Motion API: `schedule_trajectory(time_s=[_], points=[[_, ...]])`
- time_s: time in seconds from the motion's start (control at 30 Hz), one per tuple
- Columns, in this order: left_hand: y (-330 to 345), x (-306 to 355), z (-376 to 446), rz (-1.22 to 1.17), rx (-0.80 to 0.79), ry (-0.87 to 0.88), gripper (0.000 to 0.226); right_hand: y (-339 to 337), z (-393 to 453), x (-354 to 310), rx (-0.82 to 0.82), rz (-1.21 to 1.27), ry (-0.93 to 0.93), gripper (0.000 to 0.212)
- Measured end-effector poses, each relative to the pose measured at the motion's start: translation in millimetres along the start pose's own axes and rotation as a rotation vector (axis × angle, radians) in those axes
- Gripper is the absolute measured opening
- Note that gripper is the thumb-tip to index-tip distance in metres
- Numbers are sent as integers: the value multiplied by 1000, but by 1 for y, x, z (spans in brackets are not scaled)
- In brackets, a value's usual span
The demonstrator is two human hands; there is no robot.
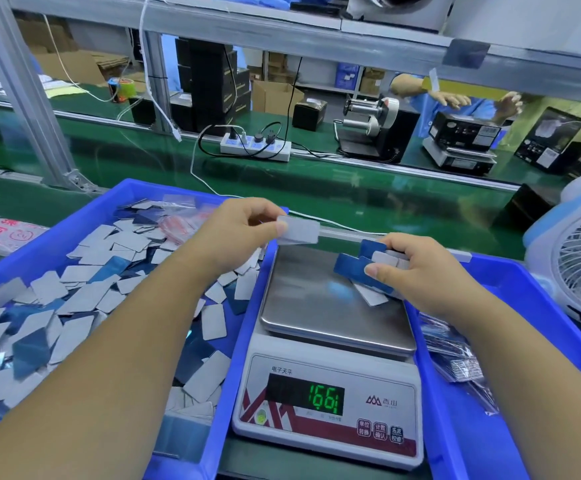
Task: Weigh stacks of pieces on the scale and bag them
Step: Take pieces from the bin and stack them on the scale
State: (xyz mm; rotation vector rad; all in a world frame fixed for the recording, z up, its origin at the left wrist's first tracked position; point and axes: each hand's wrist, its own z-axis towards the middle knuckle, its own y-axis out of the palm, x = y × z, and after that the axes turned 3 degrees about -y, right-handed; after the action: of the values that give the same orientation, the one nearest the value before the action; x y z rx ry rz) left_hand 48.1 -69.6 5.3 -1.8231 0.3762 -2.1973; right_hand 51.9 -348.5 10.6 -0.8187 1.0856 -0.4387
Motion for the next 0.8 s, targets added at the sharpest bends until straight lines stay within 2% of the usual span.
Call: schedule_trajectory(time_s=[0.2,0.3,0.47,0.57,0.63,0.8], points=[[28,3,-6,-4,-81,81,17,11,4,-2,38,155,102,4],[38,2,-9,72,-113,133,18,13,4,-2,50,179,98,10],[40,6,-13,82,-123,191,22,16,2,-4,34,192,118,7],[38,7,-15,16,-140,188,30,16,2,-5,17,160,132,22],[39,8,-16,-14,-164,169,38,16,1,-7,18,165,133,20],[38,8,-18,-10,-222,91,28,16,1,-7,25,107,139,18]])
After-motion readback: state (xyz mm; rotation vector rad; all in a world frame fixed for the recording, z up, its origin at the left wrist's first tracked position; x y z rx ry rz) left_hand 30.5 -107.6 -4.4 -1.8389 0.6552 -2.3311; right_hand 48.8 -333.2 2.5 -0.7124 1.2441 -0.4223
